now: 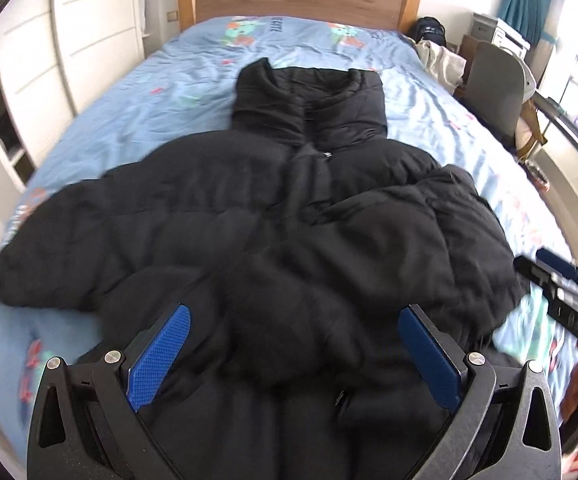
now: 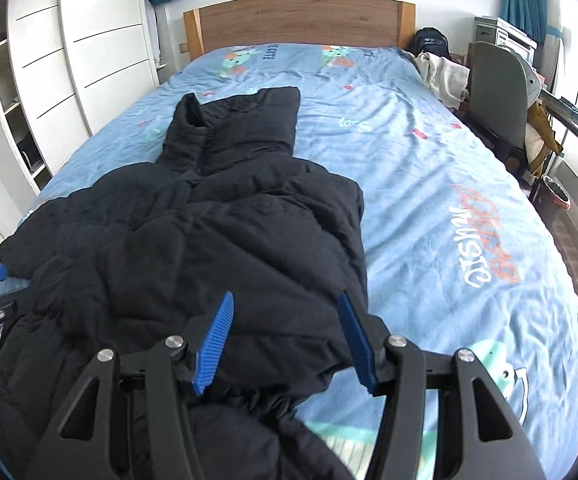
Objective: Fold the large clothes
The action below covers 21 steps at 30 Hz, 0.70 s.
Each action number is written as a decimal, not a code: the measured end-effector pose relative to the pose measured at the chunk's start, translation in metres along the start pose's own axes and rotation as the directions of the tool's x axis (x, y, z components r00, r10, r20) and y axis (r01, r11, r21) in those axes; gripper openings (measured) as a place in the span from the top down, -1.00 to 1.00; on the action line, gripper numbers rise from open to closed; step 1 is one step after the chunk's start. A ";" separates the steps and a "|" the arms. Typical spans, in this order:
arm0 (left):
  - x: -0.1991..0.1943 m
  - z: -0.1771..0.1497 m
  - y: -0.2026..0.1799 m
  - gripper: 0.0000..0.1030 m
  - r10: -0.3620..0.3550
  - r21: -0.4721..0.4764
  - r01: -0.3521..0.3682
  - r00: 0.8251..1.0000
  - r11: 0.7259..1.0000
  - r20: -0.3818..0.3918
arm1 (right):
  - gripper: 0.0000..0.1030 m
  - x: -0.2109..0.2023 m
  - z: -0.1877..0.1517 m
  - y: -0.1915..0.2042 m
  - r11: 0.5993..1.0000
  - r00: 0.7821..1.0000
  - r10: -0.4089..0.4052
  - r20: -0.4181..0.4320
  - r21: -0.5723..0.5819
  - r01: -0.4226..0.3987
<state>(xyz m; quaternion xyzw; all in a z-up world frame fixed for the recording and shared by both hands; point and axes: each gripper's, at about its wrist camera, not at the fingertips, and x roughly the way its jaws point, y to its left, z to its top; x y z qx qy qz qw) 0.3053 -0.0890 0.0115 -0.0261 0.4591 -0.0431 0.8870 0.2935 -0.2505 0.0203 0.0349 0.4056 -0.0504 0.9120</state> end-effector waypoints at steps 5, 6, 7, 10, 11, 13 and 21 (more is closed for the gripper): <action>0.064 0.007 -0.011 -0.99 0.031 0.016 -0.030 0.999 0.999 -0.032 | -0.03 0.026 -0.001 -0.003 1.000 1.000 0.003 -0.019 -0.002 -0.003; 0.076 0.004 -0.011 -0.99 0.041 0.024 -0.040 0.999 0.999 -0.037 | -0.03 0.032 -0.003 -0.004 1.000 1.000 0.006 -0.028 -0.002 -0.006; 0.083 0.001 -0.010 -0.99 0.045 0.030 -0.044 0.998 0.999 -0.037 | -0.03 0.037 -0.005 -0.003 1.000 0.999 0.008 -0.035 -0.002 -0.008; 0.100 -0.012 -0.005 -0.99 0.027 0.055 -0.026 0.999 0.998 -0.020 | -0.03 0.052 -0.014 0.000 1.000 0.999 0.016 -0.051 0.004 -0.016; 0.103 -0.014 -0.004 -0.99 0.020 0.059 -0.019 1.000 0.998 -0.019 | -0.03 0.056 -0.018 0.001 1.000 0.998 0.016 -0.056 0.004 -0.016; 0.106 -0.015 -0.004 -0.99 0.017 0.068 -0.015 1.000 0.998 -0.026 | -0.03 0.066 -0.025 0.002 1.000 0.998 0.010 -0.067 -0.003 -0.010; 0.113 -0.015 -0.012 -0.99 0.041 0.140 -0.031 0.996 0.990 -0.074 | -0.09 0.081 -0.037 -0.002 0.999 0.995 0.004 -0.099 0.034 0.000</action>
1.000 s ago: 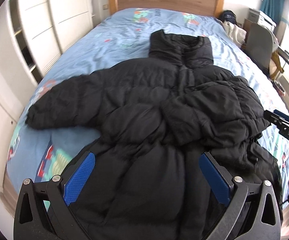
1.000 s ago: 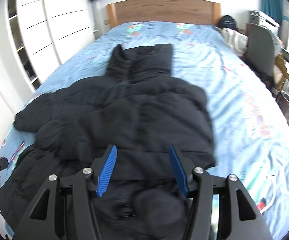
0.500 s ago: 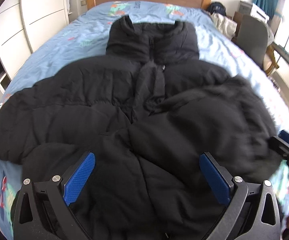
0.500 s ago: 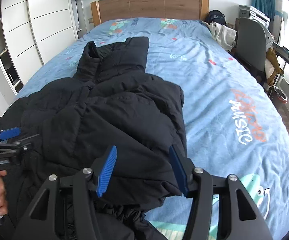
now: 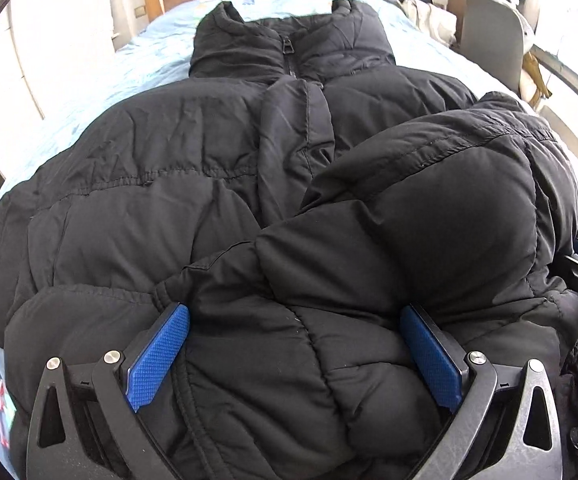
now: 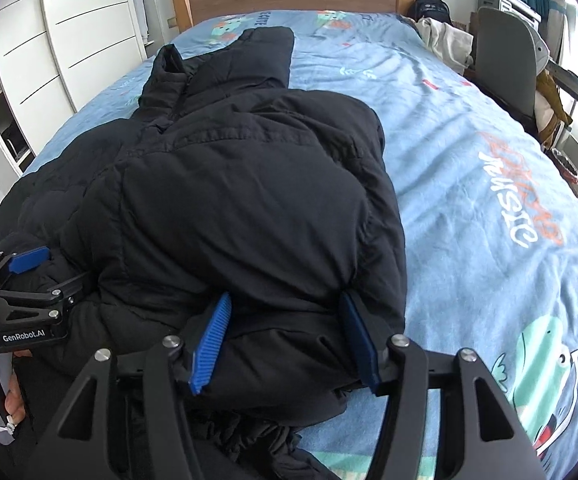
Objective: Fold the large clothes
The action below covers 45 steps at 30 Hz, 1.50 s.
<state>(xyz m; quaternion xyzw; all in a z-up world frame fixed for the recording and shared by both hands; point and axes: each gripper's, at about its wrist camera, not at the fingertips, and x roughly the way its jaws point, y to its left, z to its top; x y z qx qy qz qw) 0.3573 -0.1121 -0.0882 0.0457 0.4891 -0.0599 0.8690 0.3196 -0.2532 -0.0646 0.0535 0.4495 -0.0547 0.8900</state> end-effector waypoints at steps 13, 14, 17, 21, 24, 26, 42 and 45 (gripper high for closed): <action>-0.045 -0.016 0.030 -0.99 0.028 -0.026 -0.030 0.998 0.999 -0.056 | -0.09 -0.031 -0.009 0.016 0.996 0.993 -0.086 -0.082 0.002 0.087; -0.052 -0.017 0.032 -0.99 0.036 -0.021 -0.037 0.998 0.999 -0.049 | -0.09 -0.033 -0.010 0.015 0.995 0.991 -0.095 -0.094 0.009 0.096; -0.075 -0.024 0.044 -0.99 0.059 -0.020 -0.059 0.998 0.998 -0.017 | -0.09 -0.047 -0.012 0.016 0.993 0.989 -0.113 -0.092 0.020 0.115; -0.110 -0.041 0.072 -0.99 0.079 -0.061 -0.078 0.997 0.995 0.023 | -0.09 -0.078 -0.019 0.024 0.992 0.991 -0.122 -0.058 0.016 0.123; -0.133 -0.056 0.091 -0.99 0.085 -0.092 -0.081 0.995 0.993 0.047 | -0.09 -0.105 -0.028 0.032 0.993 0.994 -0.111 -0.025 0.031 0.111; -0.146 -0.067 0.102 -0.99 0.085 -0.114 -0.077 0.995 0.990 0.060 | -0.09 -0.122 -0.034 0.040 0.994 0.995 -0.104 -0.005 0.034 0.104; -0.176 -0.141 0.261 -0.98 0.063 -0.358 -0.034 0.995 0.933 0.071 | -0.09 -0.223 -0.085 0.098 0.992 0.988 -0.108 0.113 0.075 0.100; -0.171 -0.147 0.292 -0.98 0.079 -0.404 -0.048 0.995 0.914 0.061 | -0.09 -0.230 -0.090 0.095 0.988 0.985 -0.134 0.106 0.097 0.124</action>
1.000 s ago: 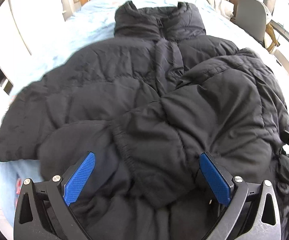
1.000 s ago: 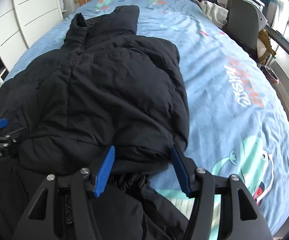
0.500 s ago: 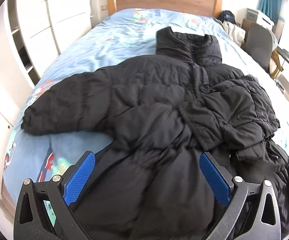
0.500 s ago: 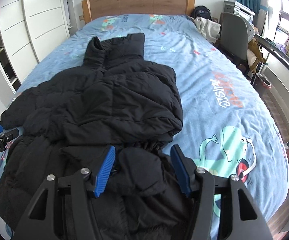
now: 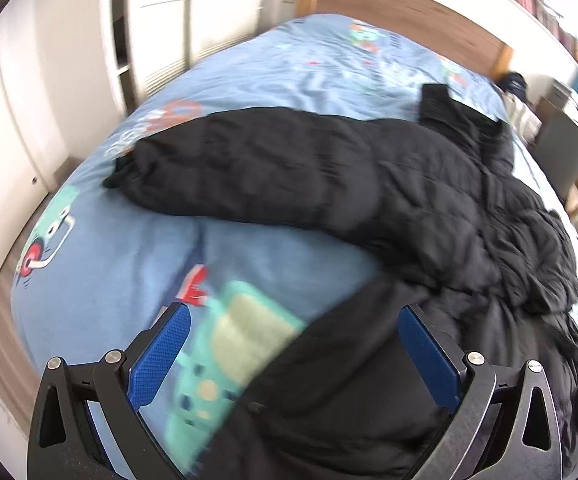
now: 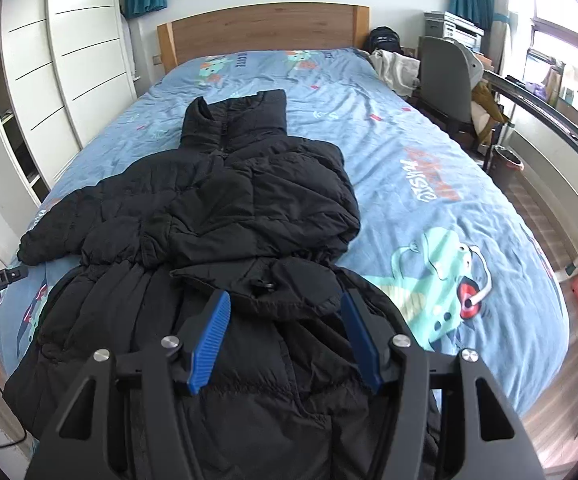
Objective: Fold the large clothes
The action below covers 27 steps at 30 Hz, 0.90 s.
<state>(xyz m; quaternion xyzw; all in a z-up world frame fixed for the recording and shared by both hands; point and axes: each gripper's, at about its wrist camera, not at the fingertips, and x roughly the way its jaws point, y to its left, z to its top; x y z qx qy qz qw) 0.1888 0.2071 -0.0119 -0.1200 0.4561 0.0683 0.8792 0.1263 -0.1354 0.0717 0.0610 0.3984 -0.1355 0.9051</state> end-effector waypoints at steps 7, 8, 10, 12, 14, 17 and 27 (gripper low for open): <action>0.038 0.026 0.071 -0.90 0.009 -0.151 -0.012 1.000 0.988 -0.019 | -0.09 -0.007 -0.003 -0.022 0.995 0.996 -0.081 -0.025 0.063 0.083; 0.044 0.031 0.080 -0.89 0.004 -0.177 -0.008 1.000 0.984 -0.023 | -0.09 -0.006 -0.003 -0.024 0.994 0.995 -0.090 -0.030 0.066 0.092; 0.056 0.042 0.101 -0.89 -0.014 -0.243 0.008 1.000 0.970 -0.024 | -0.09 -0.004 -0.002 -0.030 0.990 0.992 -0.119 -0.047 0.069 0.122; 0.069 0.054 0.123 -0.89 -0.037 -0.314 0.031 0.999 0.949 -0.014 | -0.09 -0.004 -0.002 -0.032 0.988 0.989 -0.135 -0.055 0.075 0.138; 0.080 0.063 0.139 -0.89 -0.051 -0.373 0.043 0.999 0.927 -0.011 | -0.09 -0.002 0.000 -0.035 0.984 0.985 -0.156 -0.066 0.075 0.161; 0.099 0.072 0.161 -0.89 -0.071 -0.462 0.057 0.997 0.885 -0.014 | -0.09 0.000 0.004 -0.039 0.981 0.982 -0.170 -0.077 0.082 0.176; 0.149 0.086 0.199 -0.38 -0.254 -0.692 0.218 0.966 0.688 0.052 | -0.09 0.011 0.010 -0.052 0.967 0.968 -0.221 -0.118 0.099 0.233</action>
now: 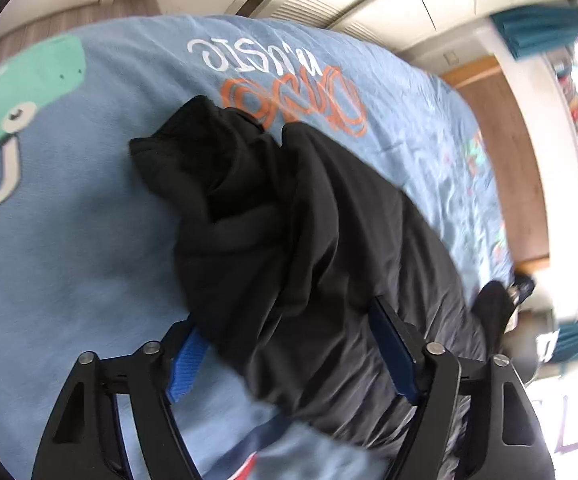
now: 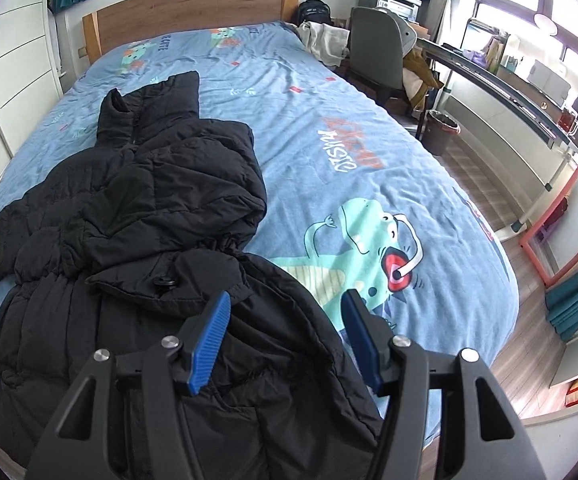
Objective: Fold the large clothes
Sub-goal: 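Grasp the other sleeve cuff with the left gripper and lift it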
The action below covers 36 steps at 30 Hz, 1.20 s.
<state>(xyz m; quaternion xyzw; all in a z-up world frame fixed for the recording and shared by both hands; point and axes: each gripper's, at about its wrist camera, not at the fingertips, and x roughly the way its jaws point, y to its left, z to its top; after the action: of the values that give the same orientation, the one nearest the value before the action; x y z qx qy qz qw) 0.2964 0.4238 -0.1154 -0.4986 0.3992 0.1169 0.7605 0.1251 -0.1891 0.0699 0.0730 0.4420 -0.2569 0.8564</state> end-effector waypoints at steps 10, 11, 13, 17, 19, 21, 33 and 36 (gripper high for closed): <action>-0.012 0.008 -0.008 0.80 -0.152 -0.040 0.152 0.988 0.988 0.012 | -0.09 0.016 -0.010 0.002 1.000 0.999 0.012 -0.035 0.012 -0.012; -0.014 0.008 -0.011 0.81 -0.153 -0.024 0.154 0.988 0.988 0.016 | -0.09 0.017 -0.010 0.003 1.000 0.999 0.016 -0.034 0.010 -0.015; -0.021 0.007 -0.022 0.82 -0.162 0.014 0.162 0.986 0.987 0.026 | -0.09 0.016 -0.011 0.005 1.000 0.999 0.027 -0.030 0.007 -0.027; -0.037 0.005 -0.049 0.84 -0.166 0.100 0.161 0.985 0.982 0.041 | -0.09 0.012 -0.013 0.001 0.999 0.999 0.045 -0.014 0.020 -0.045; -0.046 0.002 -0.066 0.84 -0.174 0.147 0.165 0.983 0.975 0.049 | -0.09 0.009 -0.013 -0.003 0.998 0.999 0.053 -0.003 0.031 -0.053; -0.059 -0.003 -0.086 0.84 -0.185 0.202 0.170 0.981 0.965 0.058 | -0.09 0.004 -0.016 -0.009 0.997 0.998 0.058 0.012 0.045 -0.059; -0.106 -0.061 -0.206 0.85 -0.277 0.471 0.227 0.960 0.852 0.039 | -0.09 -0.020 -0.037 -0.060 0.989 0.994 0.070 0.081 0.128 -0.080; -0.110 -0.081 -0.233 0.85 -0.296 0.522 0.243 0.955 0.817 0.017 | -0.09 -0.025 -0.042 -0.068 0.991 0.993 0.057 0.099 0.118 -0.068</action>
<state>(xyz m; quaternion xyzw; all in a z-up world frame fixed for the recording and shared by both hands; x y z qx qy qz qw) 0.3191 0.2683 0.1044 -0.3224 0.3036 -0.0786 0.8932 0.0489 -0.2232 0.0711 0.1265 0.3817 -0.2595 0.8781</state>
